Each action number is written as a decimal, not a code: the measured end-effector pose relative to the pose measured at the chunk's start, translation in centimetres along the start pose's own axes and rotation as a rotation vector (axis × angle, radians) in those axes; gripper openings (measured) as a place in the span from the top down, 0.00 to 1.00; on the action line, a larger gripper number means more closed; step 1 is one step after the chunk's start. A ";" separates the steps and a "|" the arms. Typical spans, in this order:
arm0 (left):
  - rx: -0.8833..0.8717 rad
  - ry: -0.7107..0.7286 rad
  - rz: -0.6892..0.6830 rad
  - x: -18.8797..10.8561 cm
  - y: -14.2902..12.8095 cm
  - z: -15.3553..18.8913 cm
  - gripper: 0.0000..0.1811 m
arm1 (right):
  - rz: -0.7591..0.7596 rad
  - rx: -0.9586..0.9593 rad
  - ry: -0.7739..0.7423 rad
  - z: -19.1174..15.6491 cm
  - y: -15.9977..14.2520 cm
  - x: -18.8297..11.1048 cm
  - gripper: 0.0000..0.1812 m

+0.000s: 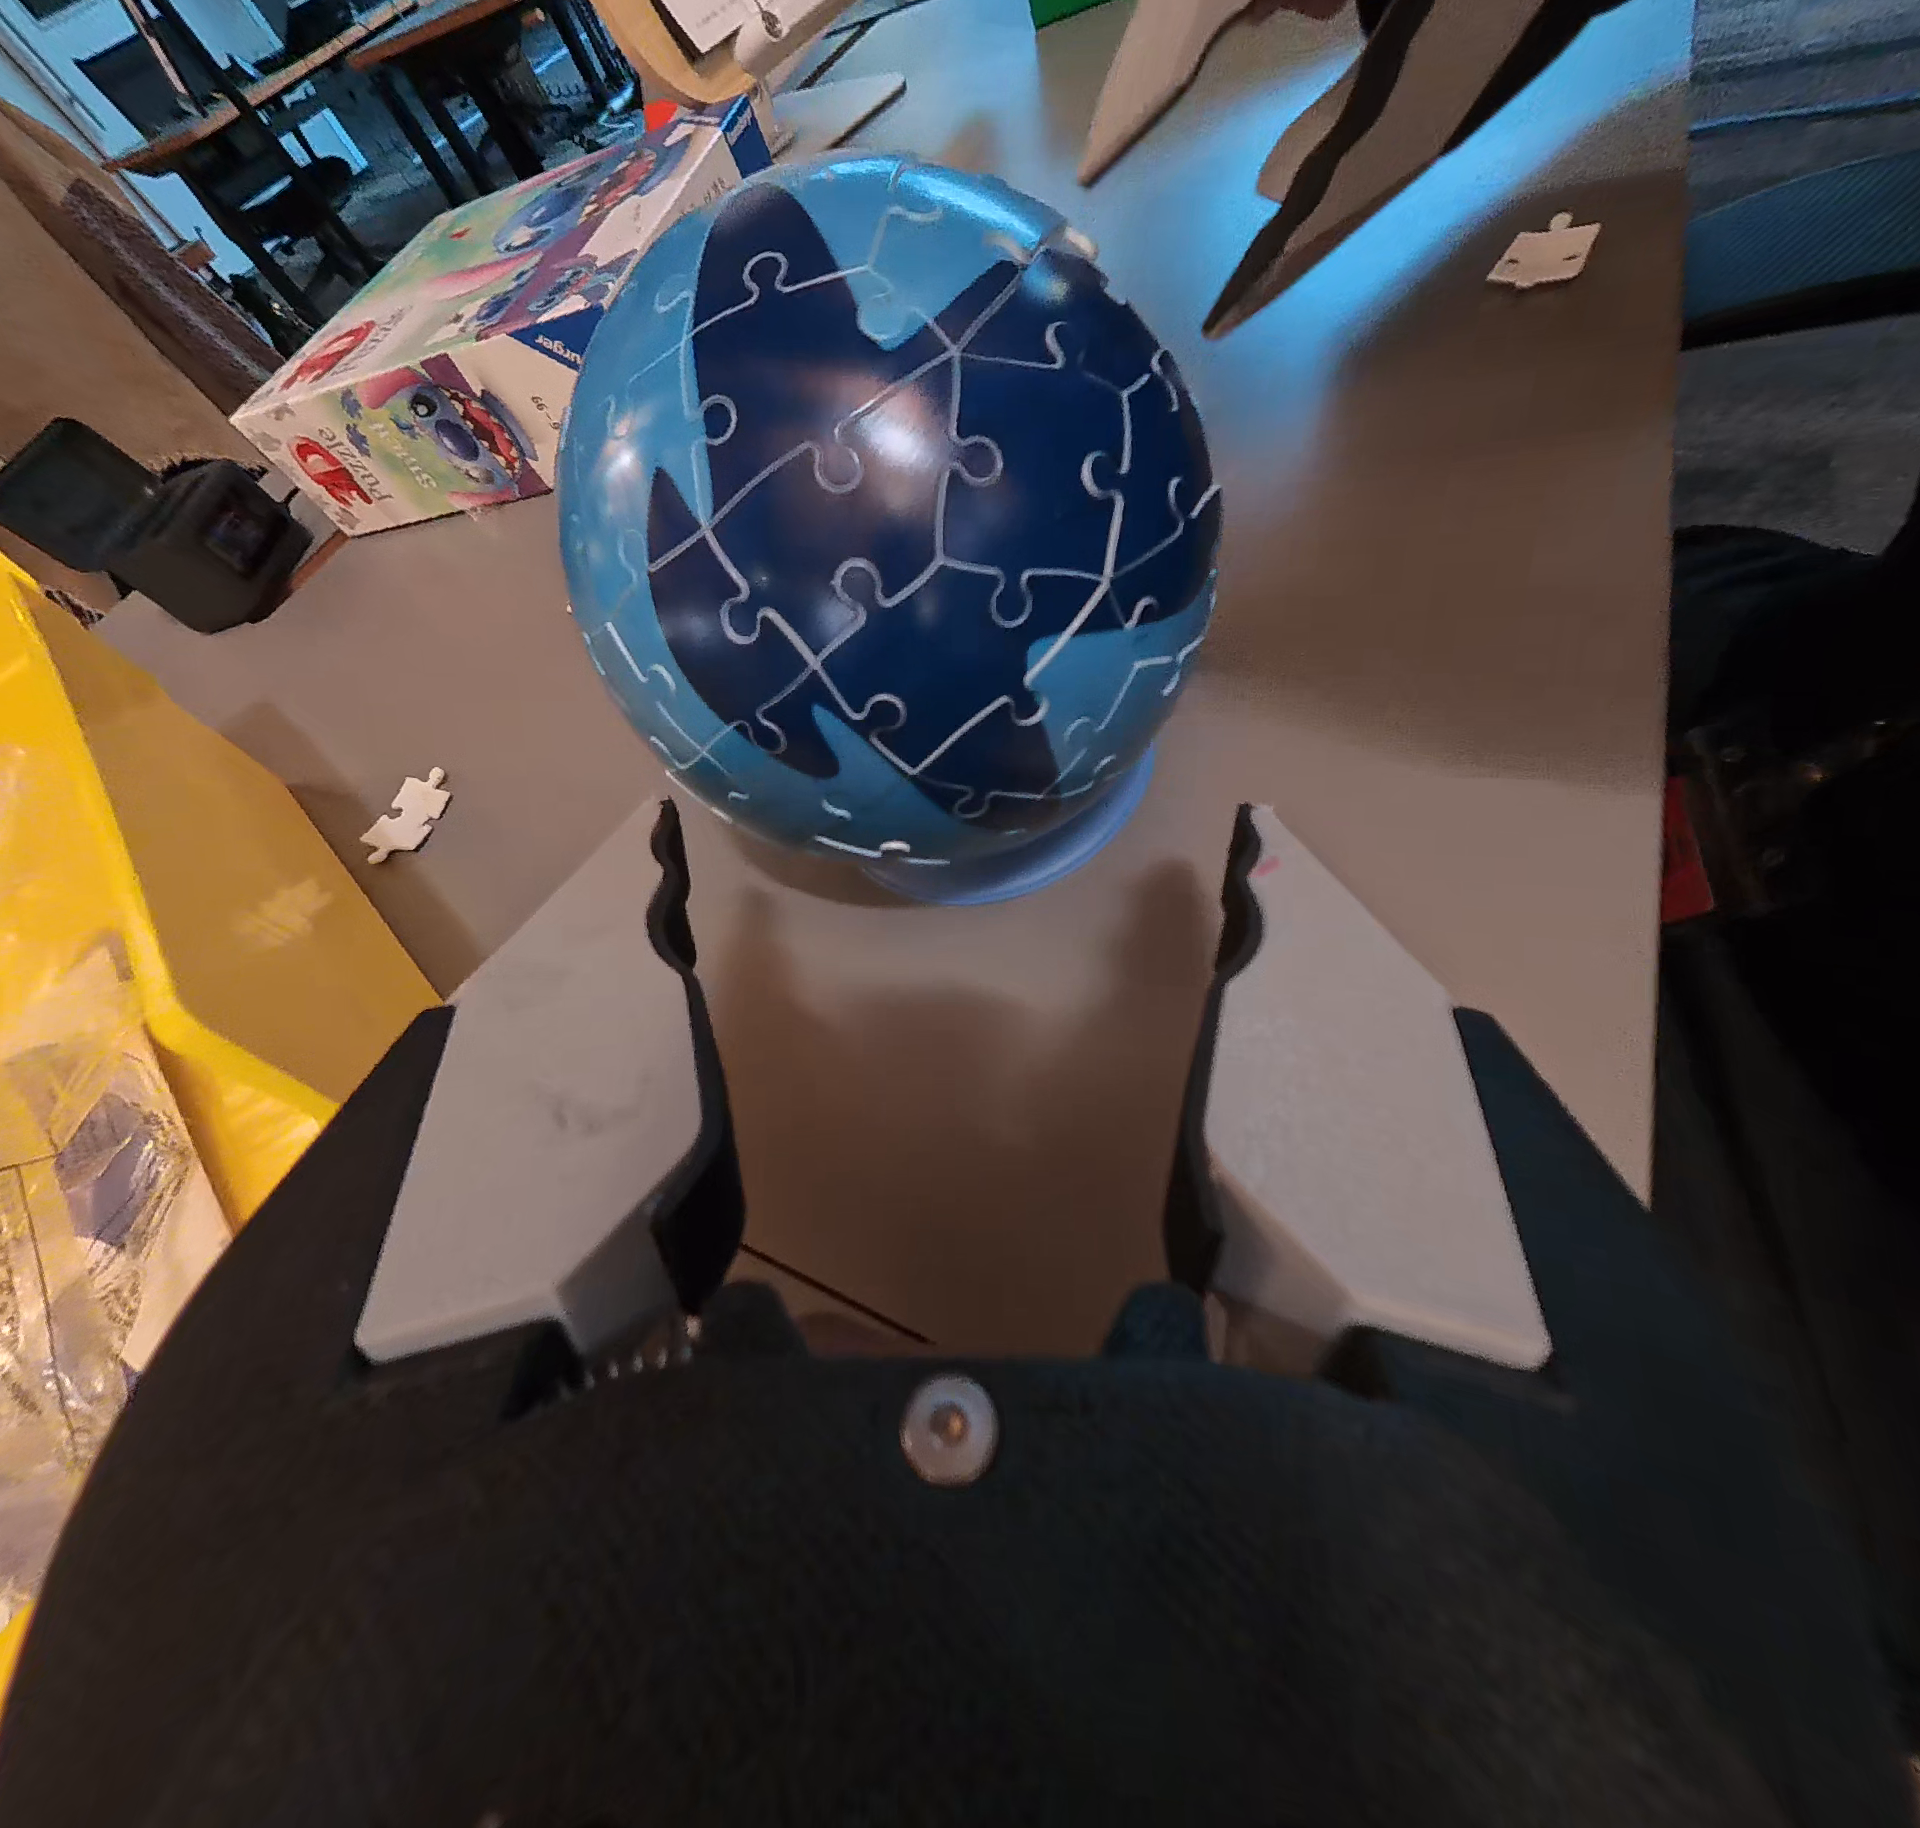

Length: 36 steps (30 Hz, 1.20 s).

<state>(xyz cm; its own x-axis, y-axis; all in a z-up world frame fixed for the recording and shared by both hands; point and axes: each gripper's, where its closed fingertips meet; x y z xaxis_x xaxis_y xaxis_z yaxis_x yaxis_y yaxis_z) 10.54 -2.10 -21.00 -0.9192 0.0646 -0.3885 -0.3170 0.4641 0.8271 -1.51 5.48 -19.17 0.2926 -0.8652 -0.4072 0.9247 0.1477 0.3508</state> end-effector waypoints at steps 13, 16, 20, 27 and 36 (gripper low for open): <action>0.006 -0.025 0.081 0.7 0.8 -0.5 0.43 | -0.097 -0.641 0.068 -1.8 1.9 5.4 0.77; 0.010 -0.029 0.085 0.8 0.9 -0.5 0.43 | -0.114 -0.686 0.099 -2.1 1.8 6.1 0.80; 0.027 -0.028 0.087 0.6 1.0 -0.4 0.43 | -0.125 -0.723 0.128 -2.5 1.8 6.6 0.84; 0.044 -0.019 0.129 0.2 2.1 -0.5 0.44 | -0.150 -0.759 0.156 -2.9 1.5 7.0 0.98; 0.071 -0.035 0.136 0.3 2.9 -0.2 0.42 | -0.162 -0.768 0.152 -3.1 1.0 7.5 0.99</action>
<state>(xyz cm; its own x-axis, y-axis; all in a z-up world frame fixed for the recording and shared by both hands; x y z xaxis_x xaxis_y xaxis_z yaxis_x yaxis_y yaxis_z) 9.30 -0.95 -18.60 -0.9433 0.1617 -0.2900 -0.1718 0.5099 0.8429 2.38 0.67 -24.47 0.1190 -0.8378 -0.5329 0.8517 0.3620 -0.3790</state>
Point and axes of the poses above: each gripper's, where its closed fingertips meet, x out along the fingers, y out of its top, z = x × y across the jaws, and after that the axes turned 8 degrees about x, right-handed
